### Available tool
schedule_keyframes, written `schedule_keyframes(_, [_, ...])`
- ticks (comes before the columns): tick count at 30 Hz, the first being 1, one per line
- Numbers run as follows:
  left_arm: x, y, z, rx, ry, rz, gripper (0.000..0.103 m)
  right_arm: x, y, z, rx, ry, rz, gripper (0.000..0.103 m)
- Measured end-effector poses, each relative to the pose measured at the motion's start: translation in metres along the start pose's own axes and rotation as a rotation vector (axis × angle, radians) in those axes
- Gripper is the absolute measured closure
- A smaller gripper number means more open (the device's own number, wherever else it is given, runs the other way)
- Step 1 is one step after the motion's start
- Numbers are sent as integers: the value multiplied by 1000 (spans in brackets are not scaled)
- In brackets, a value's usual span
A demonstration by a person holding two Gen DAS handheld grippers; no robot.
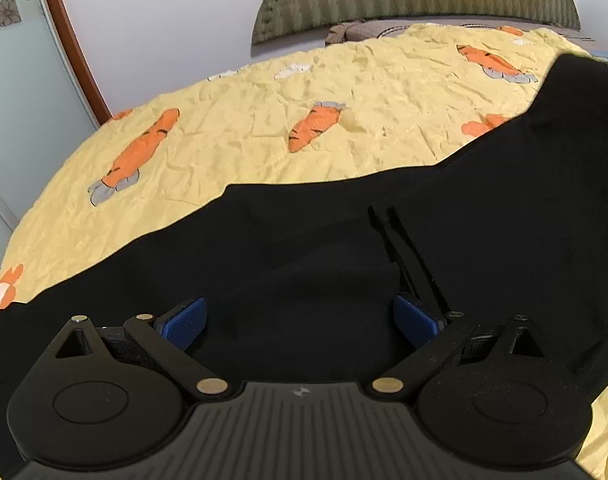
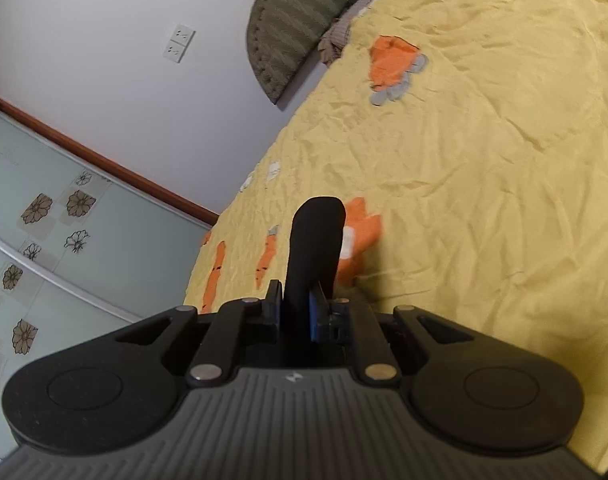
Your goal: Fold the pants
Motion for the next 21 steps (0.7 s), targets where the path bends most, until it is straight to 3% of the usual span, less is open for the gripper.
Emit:
schedule_keyframes(7, [26,8,28,-93,-53,41,3,62,5,-7,1,15,94,89])
schedule_keyframes(13, [94,25,43,-117,-50,176,3,121,19,-27,31,41,192,89])
schedule_keyframes(21, [196,64,53,-118,-110,365,3,202,56,-87,106,37,300,89])
Point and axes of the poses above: each gripper's, at about its wrist camera, not at the fingertips, and z roughly against the way its jaws point, x to its left, y to its underside, the point moved 10 cm from there along -z, roughly the way its jaws point, and after that the axes turned 15 degrees about x, right-handed, at the moved point
